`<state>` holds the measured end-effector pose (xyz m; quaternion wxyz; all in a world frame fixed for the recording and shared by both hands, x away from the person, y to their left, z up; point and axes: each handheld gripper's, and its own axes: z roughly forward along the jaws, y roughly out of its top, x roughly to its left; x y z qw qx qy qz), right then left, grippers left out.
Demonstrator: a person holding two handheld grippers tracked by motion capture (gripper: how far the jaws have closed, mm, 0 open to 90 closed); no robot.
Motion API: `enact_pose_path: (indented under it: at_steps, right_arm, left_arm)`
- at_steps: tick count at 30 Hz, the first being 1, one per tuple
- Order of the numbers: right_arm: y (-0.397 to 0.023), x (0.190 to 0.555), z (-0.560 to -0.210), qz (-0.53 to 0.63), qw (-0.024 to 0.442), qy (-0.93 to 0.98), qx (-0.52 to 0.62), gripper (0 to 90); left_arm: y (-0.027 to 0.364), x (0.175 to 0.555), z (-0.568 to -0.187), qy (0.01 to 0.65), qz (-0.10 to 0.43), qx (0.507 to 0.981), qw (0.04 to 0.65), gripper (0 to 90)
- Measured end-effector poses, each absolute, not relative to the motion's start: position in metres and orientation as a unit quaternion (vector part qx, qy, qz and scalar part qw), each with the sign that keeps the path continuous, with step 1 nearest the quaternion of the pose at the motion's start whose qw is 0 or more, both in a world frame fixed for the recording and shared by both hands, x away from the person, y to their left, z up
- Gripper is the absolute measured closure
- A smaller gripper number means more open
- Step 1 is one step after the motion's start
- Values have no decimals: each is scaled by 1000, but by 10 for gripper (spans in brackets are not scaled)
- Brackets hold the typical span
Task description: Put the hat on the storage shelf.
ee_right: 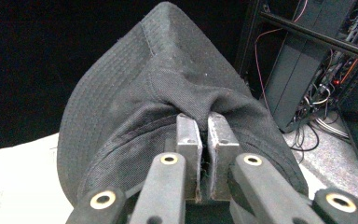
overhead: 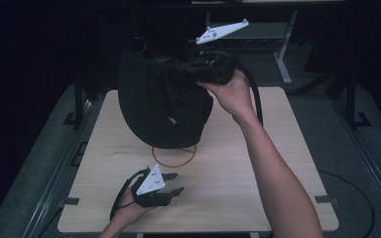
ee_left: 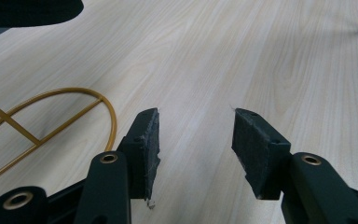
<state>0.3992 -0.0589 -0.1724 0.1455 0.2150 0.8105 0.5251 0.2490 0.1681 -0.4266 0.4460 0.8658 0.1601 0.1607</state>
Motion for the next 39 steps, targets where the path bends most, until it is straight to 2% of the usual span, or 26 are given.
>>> enact_pose_path:
  at_steps: [39]
  right_arm:
    - [6, 432, -212, 469, 115, 848, 220, 830]
  left_arm:
    - [162, 247, -429, 144, 159, 873, 439, 494]
